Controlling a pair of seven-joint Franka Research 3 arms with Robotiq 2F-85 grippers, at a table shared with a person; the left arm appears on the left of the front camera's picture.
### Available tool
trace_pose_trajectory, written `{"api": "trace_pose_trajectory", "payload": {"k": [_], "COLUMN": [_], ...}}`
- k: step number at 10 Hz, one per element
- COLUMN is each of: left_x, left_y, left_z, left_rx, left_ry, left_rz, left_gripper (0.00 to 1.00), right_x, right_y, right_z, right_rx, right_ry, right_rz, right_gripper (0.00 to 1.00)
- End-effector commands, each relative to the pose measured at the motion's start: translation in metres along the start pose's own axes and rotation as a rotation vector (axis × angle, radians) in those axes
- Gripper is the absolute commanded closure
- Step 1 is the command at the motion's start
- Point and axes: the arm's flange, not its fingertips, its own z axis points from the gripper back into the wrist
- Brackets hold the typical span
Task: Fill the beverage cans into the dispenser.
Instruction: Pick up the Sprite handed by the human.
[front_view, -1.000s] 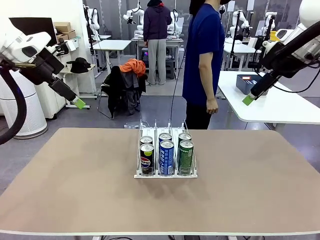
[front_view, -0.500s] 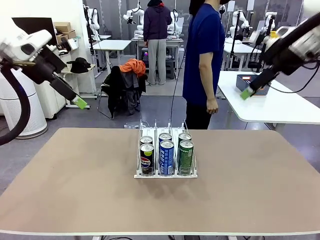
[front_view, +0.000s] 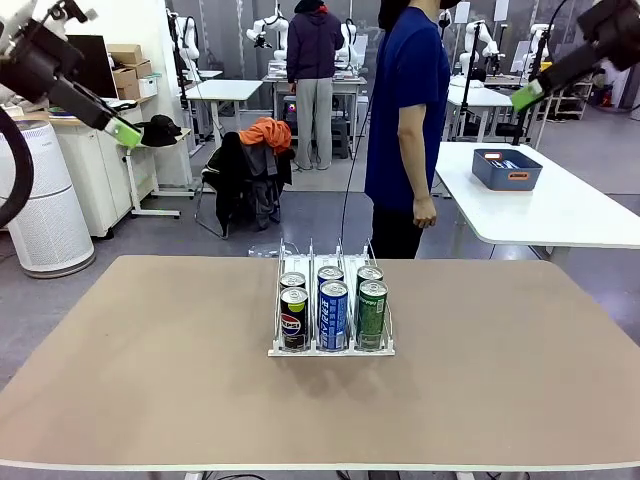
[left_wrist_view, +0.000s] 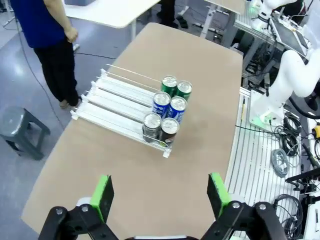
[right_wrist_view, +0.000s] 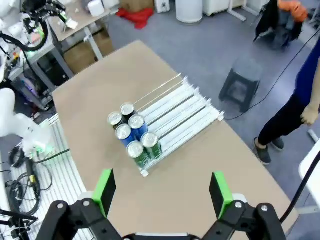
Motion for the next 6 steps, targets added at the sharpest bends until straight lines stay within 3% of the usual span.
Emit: {"api": "trace_pose_trajectory", "payload": {"k": [1, 4, 5, 6], "left_x": [0.009, 0.007, 0.004, 0.015], "left_y": [0.000, -0.003, -0.004, -0.003], "left_z": [0.011, 0.024, 0.020, 0.031], "left_rx": [0.054, 0.106, 0.159, 0.086], "left_ry": [-0.016, -0.040, -0.041, -0.019], "left_rz": [-0.034, -0.041, 0.010, -0.026], "left_gripper": [0.00, 0.00, 0.00, 0.00], "right_x": [0.015, 0.027, 0.026, 0.023], "right_y": [0.000, 0.004, 0.004, 0.005], "right_z": [0.007, 0.026, 0.023, 0.015], "right_rx": [-0.066, -0.153, -0.147, -0.166], "right_ry": [-0.044, -0.070, -0.067, -0.049], "right_rz": [0.027, 0.030, 0.021, 0.012], "right_gripper": [0.00, 0.00, 0.00, 0.00]}}
